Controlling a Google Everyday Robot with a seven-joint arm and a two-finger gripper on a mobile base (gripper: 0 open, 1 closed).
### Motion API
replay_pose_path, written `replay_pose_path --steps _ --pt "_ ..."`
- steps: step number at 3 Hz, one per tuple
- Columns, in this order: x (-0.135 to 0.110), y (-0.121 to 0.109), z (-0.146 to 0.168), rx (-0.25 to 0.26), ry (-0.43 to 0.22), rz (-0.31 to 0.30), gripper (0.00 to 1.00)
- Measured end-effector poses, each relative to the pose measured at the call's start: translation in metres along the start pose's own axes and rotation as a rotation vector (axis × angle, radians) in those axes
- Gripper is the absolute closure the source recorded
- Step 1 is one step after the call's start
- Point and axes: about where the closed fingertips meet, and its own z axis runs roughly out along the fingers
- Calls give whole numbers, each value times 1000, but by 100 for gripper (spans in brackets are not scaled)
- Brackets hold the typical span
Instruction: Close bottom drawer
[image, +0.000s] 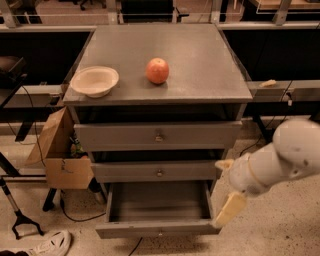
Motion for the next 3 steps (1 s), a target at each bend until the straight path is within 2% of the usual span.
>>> replay_pose_path --steps 1,2,3 --pt "15 -3 35 -5 -29 34 0" --pt "15 -3 39 -13 -32 32 0" --pt "32 -1 80 -63 -54 46 0"
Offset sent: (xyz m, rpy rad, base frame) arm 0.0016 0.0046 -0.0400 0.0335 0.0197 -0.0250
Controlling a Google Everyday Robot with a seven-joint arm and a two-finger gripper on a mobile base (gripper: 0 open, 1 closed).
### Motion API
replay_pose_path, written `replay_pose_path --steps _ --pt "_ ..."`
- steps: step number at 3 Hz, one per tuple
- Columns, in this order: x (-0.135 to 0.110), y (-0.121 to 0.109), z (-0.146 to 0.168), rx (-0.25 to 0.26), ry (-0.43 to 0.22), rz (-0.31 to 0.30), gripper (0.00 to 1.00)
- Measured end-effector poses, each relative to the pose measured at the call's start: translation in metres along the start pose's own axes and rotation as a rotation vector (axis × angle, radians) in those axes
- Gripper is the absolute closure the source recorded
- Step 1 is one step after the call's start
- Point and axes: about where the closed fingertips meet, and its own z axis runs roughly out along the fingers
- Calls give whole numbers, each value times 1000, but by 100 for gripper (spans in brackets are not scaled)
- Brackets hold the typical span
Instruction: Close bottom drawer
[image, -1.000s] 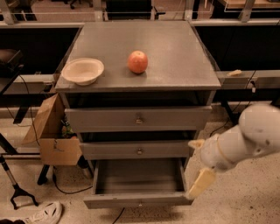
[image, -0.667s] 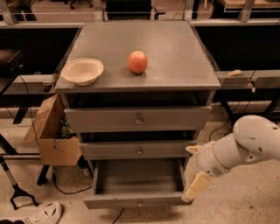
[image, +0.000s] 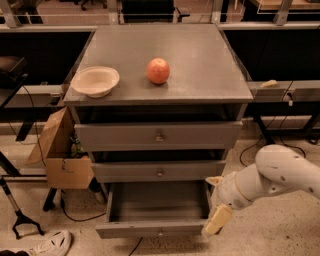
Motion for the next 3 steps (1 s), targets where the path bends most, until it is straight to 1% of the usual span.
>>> replay_pose_path --steps 1,2,3 --pt "44 -2 81 -64 -34 59 0" --pt "89 -13 158 -80 -44 149 17" --pt "141 -23 230 -80 -34 266 40"
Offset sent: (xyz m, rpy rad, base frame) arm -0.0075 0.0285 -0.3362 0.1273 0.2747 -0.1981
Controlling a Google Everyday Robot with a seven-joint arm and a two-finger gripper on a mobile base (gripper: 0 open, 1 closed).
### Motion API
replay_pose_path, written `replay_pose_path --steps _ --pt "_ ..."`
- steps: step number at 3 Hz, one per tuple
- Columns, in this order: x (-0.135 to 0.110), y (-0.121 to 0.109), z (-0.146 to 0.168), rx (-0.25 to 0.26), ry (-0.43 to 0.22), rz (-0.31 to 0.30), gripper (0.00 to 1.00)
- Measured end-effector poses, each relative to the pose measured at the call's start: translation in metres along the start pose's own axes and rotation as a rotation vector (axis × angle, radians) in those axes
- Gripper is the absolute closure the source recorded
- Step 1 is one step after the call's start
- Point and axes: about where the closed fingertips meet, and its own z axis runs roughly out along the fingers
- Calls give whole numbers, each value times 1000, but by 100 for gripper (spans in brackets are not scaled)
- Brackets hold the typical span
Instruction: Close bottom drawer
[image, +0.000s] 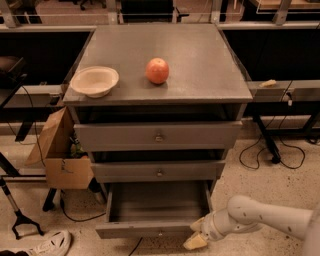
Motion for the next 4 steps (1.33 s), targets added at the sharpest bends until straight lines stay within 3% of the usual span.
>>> replay_pose_path --steps 1,2,3,4 --pt "45 -22 55 3 12 99 63" --pt "69 -37 94 5 2 156 86" --pt "71 -53 120 23 -16 165 100" --pt "50 -71 145 50 -23 143 100"
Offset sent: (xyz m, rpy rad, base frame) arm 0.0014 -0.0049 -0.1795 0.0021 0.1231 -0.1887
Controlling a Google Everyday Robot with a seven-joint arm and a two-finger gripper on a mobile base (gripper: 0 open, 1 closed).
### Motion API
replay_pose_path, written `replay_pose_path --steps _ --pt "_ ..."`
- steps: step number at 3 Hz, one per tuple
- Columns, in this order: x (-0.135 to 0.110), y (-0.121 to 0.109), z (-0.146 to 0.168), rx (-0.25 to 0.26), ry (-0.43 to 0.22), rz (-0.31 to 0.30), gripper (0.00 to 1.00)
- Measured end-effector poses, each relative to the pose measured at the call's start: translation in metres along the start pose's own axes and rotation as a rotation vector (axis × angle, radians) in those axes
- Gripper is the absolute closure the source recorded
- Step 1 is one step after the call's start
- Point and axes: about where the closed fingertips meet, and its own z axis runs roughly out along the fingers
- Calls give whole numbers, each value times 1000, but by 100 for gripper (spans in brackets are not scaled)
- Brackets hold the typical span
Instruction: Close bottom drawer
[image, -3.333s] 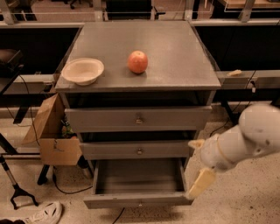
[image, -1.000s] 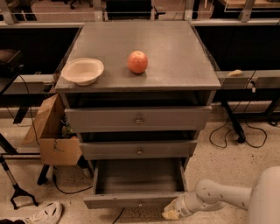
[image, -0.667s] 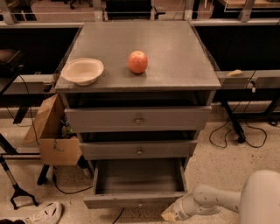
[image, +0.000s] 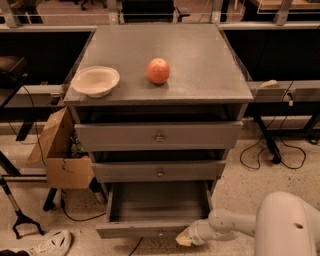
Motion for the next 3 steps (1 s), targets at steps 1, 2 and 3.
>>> replay_pose_path --steps 1,2,3 --pt "-19 -10 19 22 -10 -17 100" --pt "-28 -14 29 34 -13 -19 82" --pt "-41 -20 35 49 -18 -31 59"
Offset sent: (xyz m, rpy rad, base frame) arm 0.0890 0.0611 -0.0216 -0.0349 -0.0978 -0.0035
